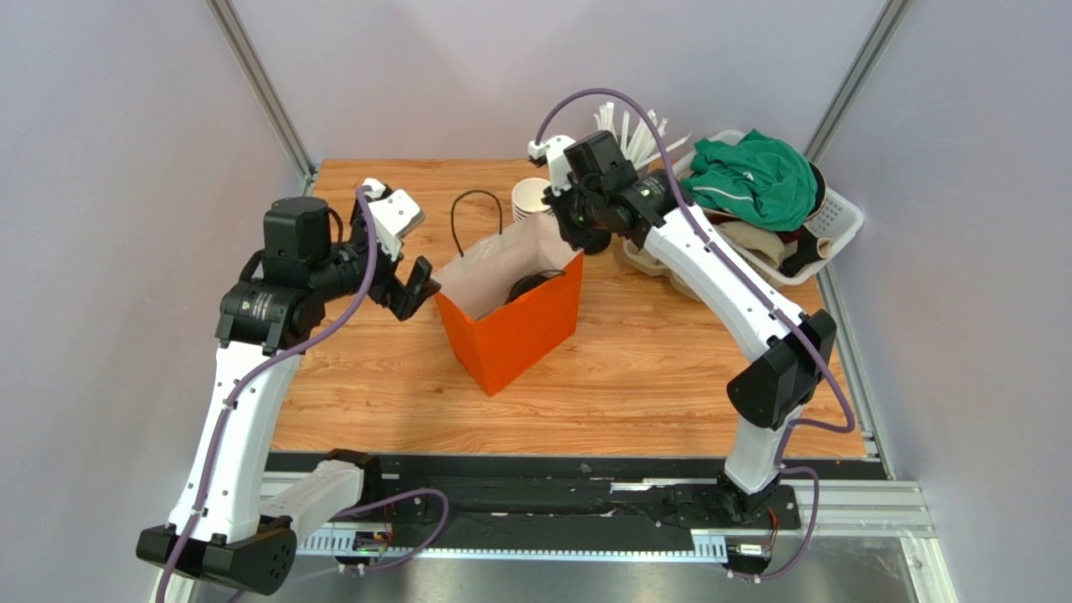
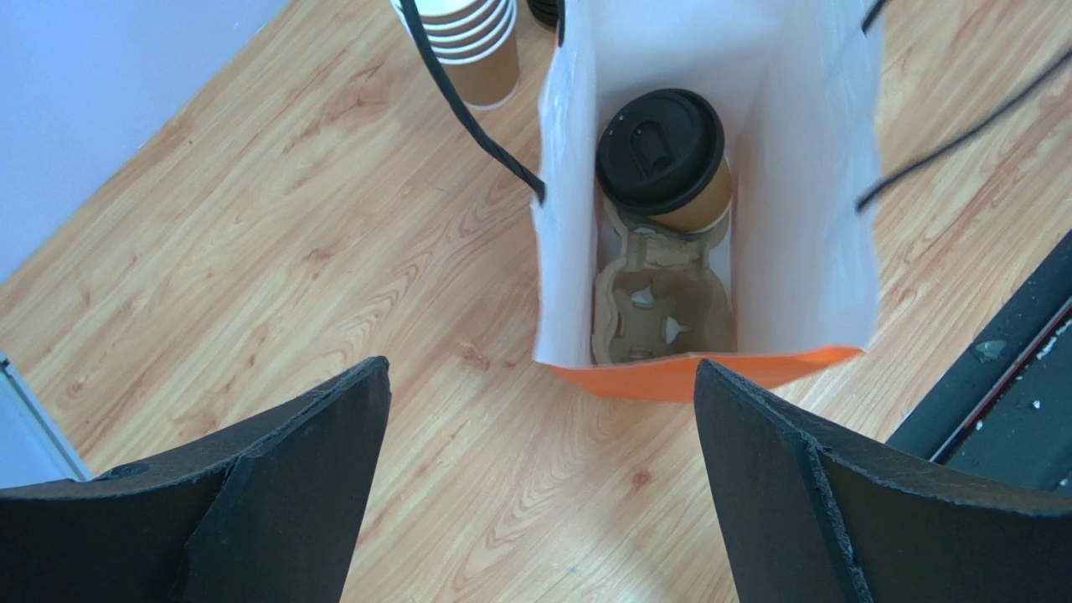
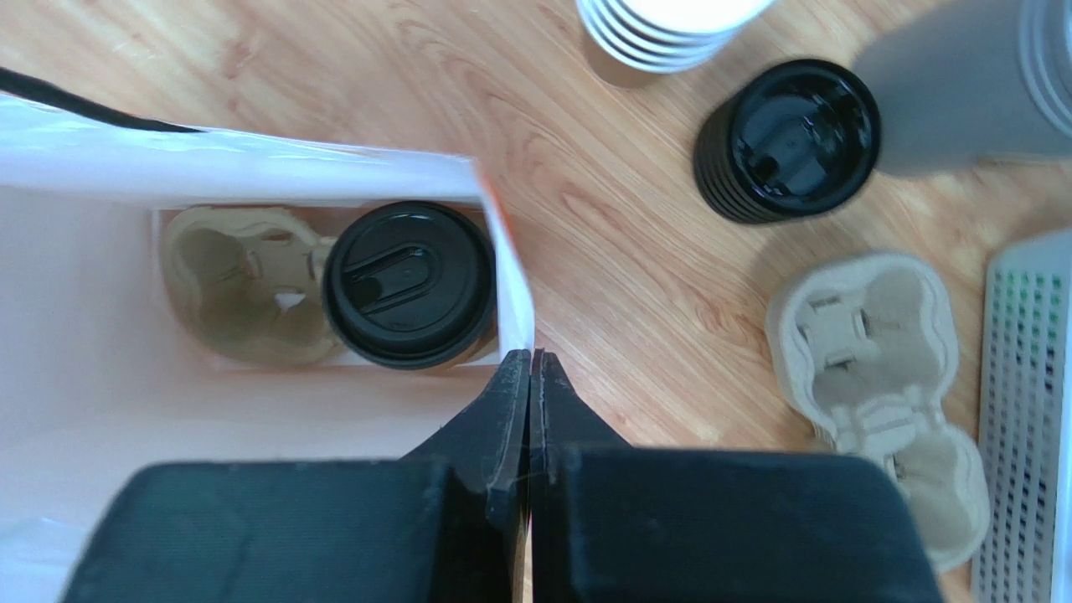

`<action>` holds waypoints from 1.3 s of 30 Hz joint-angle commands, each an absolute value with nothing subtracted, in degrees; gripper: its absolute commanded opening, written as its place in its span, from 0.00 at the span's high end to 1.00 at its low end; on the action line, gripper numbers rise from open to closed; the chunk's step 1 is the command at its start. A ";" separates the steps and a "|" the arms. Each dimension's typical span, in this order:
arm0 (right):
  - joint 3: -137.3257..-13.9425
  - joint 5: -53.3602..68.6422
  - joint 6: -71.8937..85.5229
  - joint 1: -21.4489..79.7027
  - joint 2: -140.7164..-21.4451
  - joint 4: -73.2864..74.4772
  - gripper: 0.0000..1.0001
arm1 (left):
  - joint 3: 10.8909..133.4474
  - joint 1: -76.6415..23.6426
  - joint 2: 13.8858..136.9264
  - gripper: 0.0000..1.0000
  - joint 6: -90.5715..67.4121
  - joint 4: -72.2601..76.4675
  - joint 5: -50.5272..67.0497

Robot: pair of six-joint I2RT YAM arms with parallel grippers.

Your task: Pack the takeout coffee

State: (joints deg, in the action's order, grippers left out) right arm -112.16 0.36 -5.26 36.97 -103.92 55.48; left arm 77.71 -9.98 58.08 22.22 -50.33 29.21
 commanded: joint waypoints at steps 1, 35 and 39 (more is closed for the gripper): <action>-110.57 -3.69 -0.45 31.66 -101.16 53.35 1.00 | 77.70 -9.67 58.36 0.01 21.80 -48.69 29.79; -105.47 0.09 4.57 27.86 -94.92 50.71 0.99 | 76.29 -9.67 60.29 0.01 21.53 -47.46 30.41; -104.42 0.09 4.04 27.86 -93.69 51.33 0.99 | 76.20 -9.58 60.21 0.01 21.53 -47.46 30.24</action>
State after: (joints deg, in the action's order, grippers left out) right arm -104.88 0.91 4.47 27.73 -97.36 51.57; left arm 76.42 -9.98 60.23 22.17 -49.45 29.67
